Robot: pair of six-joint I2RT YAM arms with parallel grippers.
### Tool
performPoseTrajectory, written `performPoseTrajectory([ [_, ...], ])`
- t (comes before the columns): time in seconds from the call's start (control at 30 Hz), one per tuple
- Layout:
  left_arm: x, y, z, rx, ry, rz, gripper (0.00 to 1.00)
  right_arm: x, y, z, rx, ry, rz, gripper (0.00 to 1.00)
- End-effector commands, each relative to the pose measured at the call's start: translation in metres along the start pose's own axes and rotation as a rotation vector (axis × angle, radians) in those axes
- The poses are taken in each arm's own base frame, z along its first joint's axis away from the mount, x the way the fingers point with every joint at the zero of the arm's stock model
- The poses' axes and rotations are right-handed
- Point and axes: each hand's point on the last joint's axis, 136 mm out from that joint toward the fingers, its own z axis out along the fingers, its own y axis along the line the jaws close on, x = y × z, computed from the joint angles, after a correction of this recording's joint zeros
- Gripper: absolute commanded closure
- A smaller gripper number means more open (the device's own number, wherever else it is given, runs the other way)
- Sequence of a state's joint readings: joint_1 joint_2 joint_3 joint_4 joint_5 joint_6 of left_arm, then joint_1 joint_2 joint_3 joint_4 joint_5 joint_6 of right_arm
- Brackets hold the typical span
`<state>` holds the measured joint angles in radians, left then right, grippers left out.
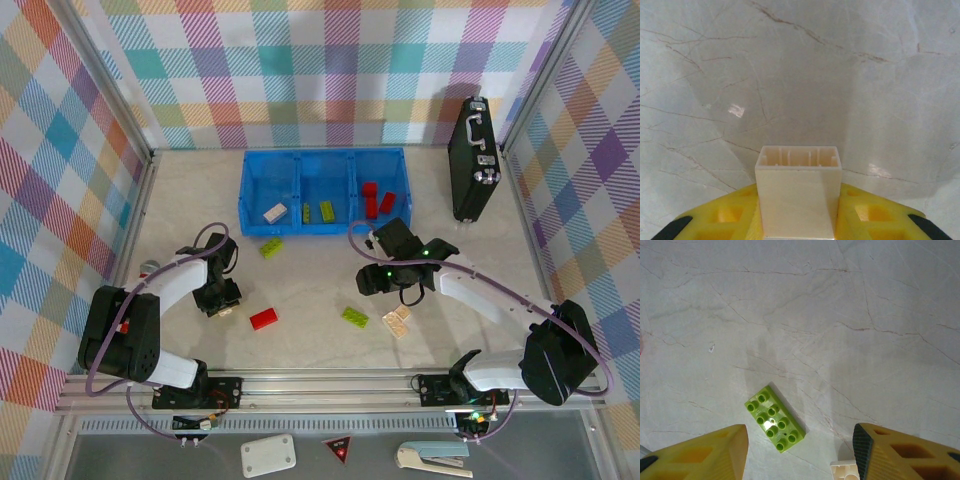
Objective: Sort the legos into containers by color
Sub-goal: Pick up the lego from the bottom-left of the table.
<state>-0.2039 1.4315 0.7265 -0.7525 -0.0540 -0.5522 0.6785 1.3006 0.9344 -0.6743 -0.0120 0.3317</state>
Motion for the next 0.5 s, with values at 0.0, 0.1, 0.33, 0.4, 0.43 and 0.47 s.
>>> performPoseTrajectory([
  [0.0,-0.003,-0.010,-0.007,0.062,0.005,0.008,0.69,0.002,0.002,-0.003,-0.010,-0.003,0.009,0.41],
  [0.1,-0.008,-0.020,-0.018,0.102,-0.006,0.015,0.69,0.003,0.001,-0.002,-0.005,-0.002,0.013,0.41],
  [0.33,-0.029,-0.048,-0.051,0.164,-0.048,0.083,0.70,0.004,-0.002,-0.006,0.011,-0.012,0.033,0.41],
  [0.4,-0.037,-0.059,-0.061,0.177,-0.061,0.114,0.70,0.006,-0.004,-0.008,0.016,-0.015,0.042,0.41],
  [0.43,-0.042,-0.063,-0.066,0.179,-0.070,0.130,0.70,0.005,-0.004,-0.009,0.017,-0.019,0.045,0.41],
  [0.47,-0.047,-0.069,-0.070,0.186,-0.078,0.149,0.70,0.006,-0.005,-0.010,0.020,-0.019,0.051,0.41],
])
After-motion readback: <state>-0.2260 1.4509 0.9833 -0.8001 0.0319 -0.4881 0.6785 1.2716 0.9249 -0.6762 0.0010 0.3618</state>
